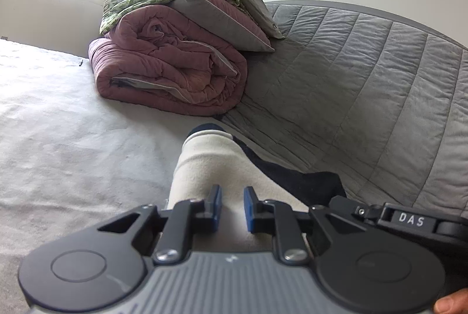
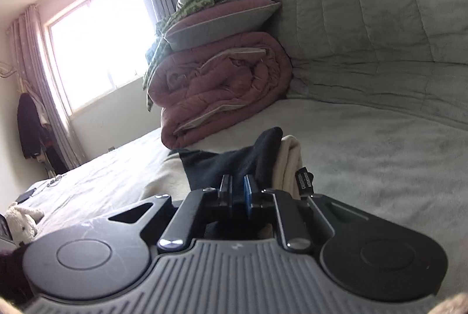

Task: Fold clothes
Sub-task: 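Lower the folded sweatshirt onto the folded grey garment with both grippers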

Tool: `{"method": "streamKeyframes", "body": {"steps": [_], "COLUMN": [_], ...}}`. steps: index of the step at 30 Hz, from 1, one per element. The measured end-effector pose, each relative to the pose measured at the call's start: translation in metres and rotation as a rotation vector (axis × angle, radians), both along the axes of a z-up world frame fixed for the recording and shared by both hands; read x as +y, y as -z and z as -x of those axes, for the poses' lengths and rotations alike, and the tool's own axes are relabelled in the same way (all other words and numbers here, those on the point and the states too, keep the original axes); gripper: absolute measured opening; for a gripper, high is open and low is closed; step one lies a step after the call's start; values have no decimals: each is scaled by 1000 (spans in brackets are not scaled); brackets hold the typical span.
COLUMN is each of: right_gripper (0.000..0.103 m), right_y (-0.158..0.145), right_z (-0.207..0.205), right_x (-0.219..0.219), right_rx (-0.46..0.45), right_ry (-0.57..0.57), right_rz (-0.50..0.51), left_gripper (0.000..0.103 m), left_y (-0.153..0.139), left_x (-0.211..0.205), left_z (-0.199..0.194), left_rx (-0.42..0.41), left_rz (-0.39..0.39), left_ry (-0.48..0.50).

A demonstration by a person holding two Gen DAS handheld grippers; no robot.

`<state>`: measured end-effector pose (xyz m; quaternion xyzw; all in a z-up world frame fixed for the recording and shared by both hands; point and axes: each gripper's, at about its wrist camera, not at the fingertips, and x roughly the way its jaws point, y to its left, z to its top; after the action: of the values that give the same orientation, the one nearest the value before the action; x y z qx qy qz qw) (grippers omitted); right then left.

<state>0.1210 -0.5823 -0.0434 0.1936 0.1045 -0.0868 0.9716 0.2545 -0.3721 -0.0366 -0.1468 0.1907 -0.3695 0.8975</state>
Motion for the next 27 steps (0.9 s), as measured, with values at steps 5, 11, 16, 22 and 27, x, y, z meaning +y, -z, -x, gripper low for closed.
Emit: {"method": "streamKeyframes", "body": {"steps": [5, 11, 16, 22, 27], "right_gripper": [16, 18, 40, 41, 44], "right_y": [-6, -21, -53, -90, -106], "right_z": [5, 16, 25, 56, 86], "right_x": [-4, 6, 22, 46, 69], "right_rx": [-30, 1, 90, 147, 175], "right_ry": [-18, -3, -22, -33, -2], "right_rz": [-40, -21, 33, 7, -16], "left_gripper": [19, 31, 33, 40, 48], "left_y": [-15, -43, -71, -101, -122], "left_x": [1, 10, 28, 47, 61], "left_z": [5, 20, 35, 64, 96], "left_rx": [21, 58, 107, 156, 178], "left_rz": [-37, -147, -229, -314, -374], "left_ry": [-20, -43, -78, -108, -115]}}
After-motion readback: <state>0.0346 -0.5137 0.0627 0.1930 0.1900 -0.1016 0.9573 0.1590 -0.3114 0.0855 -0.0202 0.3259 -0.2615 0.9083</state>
